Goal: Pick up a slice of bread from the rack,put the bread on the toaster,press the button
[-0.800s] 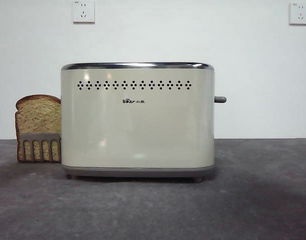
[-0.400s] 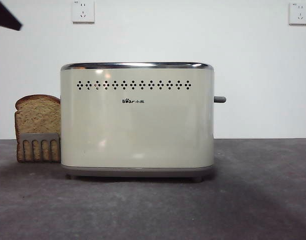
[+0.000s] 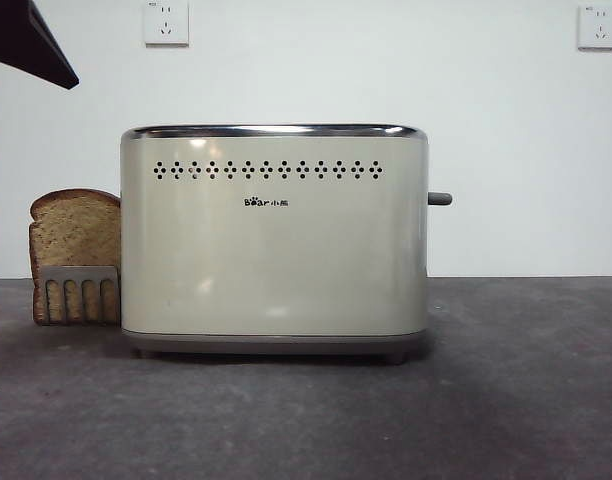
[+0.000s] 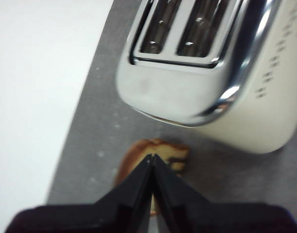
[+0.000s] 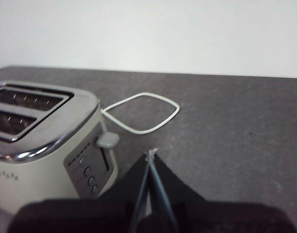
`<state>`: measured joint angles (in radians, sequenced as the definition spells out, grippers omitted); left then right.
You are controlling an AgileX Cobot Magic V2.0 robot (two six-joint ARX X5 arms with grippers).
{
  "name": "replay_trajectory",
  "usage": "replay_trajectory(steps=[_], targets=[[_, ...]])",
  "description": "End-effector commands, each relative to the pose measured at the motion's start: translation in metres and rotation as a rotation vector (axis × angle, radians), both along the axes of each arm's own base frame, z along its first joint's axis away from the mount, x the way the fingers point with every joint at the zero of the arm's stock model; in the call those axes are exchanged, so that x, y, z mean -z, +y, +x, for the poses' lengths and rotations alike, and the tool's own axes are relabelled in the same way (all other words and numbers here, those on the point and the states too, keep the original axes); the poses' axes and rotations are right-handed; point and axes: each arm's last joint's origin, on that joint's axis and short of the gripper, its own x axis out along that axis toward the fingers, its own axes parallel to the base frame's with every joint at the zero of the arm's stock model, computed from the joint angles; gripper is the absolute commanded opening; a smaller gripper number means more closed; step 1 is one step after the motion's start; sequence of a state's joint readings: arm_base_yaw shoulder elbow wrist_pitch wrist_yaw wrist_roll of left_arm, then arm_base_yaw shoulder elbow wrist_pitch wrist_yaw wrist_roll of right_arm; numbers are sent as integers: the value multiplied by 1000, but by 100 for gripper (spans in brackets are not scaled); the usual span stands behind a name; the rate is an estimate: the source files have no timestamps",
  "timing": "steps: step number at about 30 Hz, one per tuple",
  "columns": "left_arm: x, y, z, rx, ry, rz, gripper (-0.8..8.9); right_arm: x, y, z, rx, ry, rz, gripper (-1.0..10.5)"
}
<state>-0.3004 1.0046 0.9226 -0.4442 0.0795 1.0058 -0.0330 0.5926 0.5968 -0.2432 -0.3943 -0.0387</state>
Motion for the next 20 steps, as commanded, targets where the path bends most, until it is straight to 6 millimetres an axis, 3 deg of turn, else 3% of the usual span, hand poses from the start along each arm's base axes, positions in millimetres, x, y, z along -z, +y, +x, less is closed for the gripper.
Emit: replay_trajectory(steps=[1,11,20], targets=[[-13,-3,14,56,-21,109,-9,-5,1,6,-49,9,-67,-7],[-45,-8,75,60,201,205,-10,-13,2,19,-171,139,-134,-7],[-34,-10,108,50,298,218,-10,-9,2,21,-184,188,-142,-7]])
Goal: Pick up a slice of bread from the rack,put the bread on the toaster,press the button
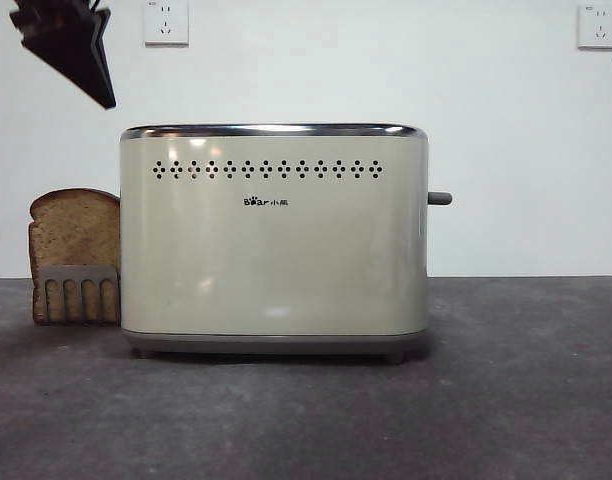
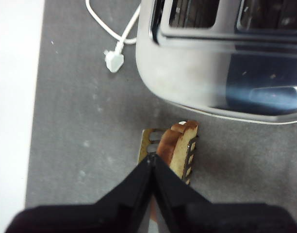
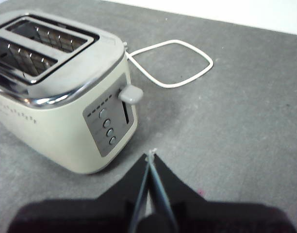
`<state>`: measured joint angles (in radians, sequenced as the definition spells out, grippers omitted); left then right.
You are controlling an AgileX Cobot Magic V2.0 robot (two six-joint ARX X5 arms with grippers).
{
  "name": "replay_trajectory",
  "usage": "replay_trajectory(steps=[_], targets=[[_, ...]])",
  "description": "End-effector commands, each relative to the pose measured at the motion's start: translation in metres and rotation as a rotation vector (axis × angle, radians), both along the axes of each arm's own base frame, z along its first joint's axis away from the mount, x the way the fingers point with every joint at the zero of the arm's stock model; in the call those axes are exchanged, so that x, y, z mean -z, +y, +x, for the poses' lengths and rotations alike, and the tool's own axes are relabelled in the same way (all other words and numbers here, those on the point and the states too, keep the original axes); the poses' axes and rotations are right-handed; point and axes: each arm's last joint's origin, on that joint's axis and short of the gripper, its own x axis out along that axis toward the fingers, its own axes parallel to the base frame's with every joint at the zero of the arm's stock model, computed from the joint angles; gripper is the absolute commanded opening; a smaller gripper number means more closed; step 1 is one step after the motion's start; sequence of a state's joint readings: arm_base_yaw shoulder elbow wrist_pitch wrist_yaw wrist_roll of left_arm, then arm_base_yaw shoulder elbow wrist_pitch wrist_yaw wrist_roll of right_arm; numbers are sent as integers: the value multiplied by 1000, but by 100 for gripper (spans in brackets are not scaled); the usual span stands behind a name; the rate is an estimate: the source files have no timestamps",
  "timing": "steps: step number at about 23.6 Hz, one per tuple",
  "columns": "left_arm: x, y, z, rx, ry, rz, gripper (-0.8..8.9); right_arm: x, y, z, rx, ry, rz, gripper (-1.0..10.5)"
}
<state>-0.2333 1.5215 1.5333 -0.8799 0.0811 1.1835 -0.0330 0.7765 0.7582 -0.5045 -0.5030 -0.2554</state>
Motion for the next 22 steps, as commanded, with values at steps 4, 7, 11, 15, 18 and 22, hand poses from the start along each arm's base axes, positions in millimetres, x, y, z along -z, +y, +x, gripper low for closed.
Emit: replay_trajectory(steps=[4,7,11,15,18,22], targets=[[7,6,9,-40,20,-4,1,1,0,-1,-12,15,-5,-7],[7,9,11,-63,13,-17,287,1,1,-2,-43,20,14,-7],[16,8,16,-85,56,-25,315,1,2,-2,-78,20,35,-7],[38,6,32,-119,119,9,440,2,2,-3,-78,36,37,-7],[53,9,43,-143,155,36,436,4,2,-5,-78,66,39,-7],[69,19,55,-184,196,39,459,6,2,-5,-77,84,40,-7]])
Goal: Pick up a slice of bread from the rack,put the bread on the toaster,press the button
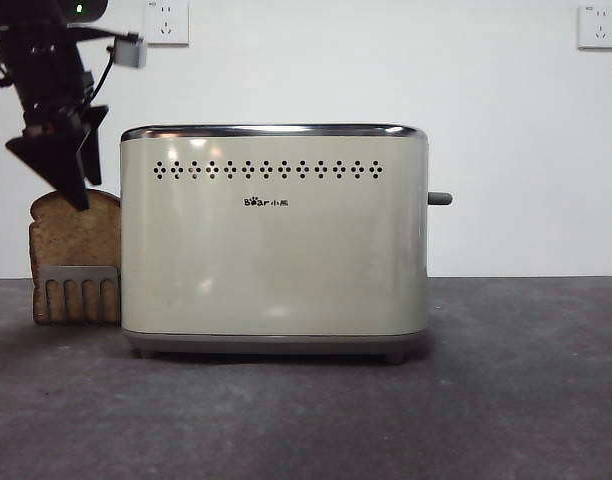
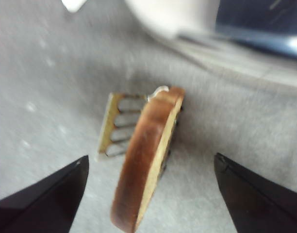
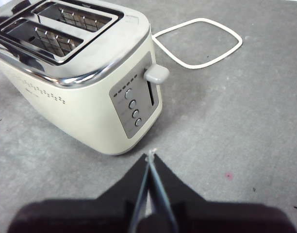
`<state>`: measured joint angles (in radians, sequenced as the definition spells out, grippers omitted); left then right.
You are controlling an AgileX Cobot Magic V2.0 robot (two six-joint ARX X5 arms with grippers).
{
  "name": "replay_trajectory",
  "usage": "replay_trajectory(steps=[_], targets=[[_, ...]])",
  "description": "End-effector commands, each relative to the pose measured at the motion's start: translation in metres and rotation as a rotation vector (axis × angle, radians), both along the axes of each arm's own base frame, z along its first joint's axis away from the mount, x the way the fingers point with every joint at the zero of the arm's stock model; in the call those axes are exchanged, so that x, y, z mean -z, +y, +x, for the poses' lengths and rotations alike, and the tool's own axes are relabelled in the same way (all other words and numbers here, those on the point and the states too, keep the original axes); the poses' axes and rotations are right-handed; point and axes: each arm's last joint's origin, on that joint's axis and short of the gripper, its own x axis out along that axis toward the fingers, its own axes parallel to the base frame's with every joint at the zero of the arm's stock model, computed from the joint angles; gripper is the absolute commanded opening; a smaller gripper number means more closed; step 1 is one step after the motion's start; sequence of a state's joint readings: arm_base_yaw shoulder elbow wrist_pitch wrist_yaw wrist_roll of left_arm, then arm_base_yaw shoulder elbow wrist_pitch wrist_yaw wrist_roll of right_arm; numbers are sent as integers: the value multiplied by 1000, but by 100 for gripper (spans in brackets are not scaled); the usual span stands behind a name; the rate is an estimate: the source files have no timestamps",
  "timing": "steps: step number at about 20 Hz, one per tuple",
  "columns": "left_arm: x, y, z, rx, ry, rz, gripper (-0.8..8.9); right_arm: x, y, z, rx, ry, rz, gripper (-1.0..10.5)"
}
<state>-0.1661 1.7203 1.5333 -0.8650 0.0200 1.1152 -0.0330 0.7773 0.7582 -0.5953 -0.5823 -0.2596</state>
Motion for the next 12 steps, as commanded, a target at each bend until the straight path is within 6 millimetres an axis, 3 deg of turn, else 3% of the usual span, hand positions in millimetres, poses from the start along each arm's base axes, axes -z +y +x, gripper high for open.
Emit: replay_trajectory(steps=[1,4,8,12], targets=[[10,6,9,-44,12,-10,521,0,0,1,-9,3,-2,-7],[10,8,12,-73,-9,-5,528,2,0,3,-9,16,-1,-7],[10,8,12,-60,-8,-7,277,4,0,6,-9,34,-1,-7],[10,10,12,-29,-4,-19,160,6,0,8,-9,43,0,-7]])
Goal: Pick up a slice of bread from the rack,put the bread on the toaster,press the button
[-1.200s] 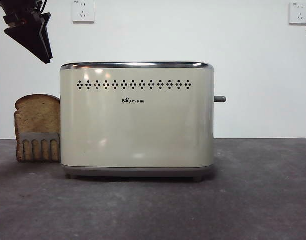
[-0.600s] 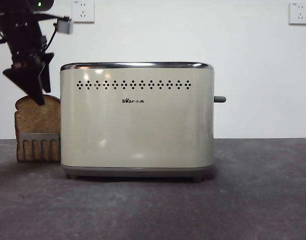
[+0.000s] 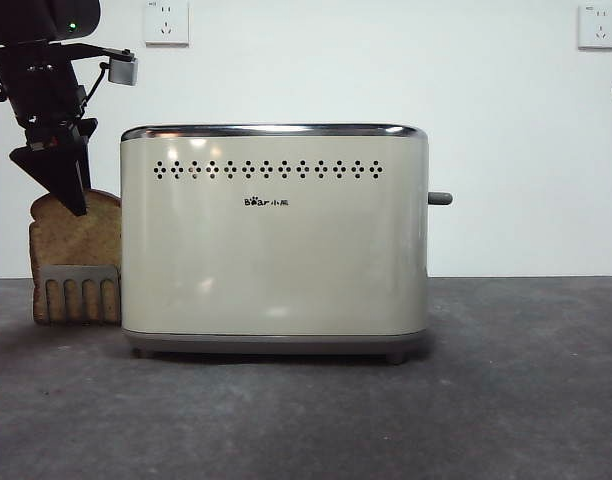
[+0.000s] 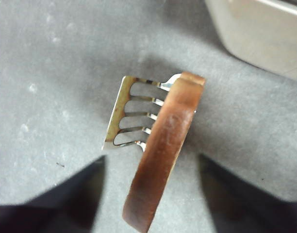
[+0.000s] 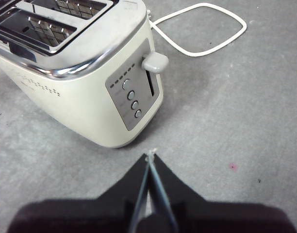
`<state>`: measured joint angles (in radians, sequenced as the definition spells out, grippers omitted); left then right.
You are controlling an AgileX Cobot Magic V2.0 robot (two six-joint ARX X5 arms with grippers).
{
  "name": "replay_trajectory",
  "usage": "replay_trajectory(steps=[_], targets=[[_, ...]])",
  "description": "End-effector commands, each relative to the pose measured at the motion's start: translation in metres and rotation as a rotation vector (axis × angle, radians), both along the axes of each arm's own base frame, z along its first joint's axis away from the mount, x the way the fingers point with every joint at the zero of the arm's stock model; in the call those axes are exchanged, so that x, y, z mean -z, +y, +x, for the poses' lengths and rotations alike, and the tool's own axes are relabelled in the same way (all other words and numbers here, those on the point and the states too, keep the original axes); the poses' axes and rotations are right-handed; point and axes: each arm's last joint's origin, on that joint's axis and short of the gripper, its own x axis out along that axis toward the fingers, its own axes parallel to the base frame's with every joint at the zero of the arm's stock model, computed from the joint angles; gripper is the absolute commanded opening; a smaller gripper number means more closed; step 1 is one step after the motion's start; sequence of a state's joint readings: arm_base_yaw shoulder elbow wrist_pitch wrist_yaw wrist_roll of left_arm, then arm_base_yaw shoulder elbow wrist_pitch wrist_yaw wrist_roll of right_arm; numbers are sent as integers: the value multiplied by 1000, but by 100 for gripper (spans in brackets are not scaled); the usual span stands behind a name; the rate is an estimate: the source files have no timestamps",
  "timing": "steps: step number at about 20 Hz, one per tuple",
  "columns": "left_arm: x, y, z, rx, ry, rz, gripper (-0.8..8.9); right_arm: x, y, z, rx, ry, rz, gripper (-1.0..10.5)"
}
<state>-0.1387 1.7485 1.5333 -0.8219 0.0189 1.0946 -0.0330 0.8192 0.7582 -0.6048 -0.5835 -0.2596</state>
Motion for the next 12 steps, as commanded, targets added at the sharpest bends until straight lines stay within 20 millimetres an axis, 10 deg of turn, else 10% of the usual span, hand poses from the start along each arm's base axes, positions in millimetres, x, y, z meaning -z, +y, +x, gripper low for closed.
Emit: replay_trajectory(steps=[1,12], targets=[[3,3,1,21,11,-20,151,-1,0,1,-8,-9,-2,-7],[2,6,2,78,3,-32,-8,0,0,0,-7,0,-2,-7]])
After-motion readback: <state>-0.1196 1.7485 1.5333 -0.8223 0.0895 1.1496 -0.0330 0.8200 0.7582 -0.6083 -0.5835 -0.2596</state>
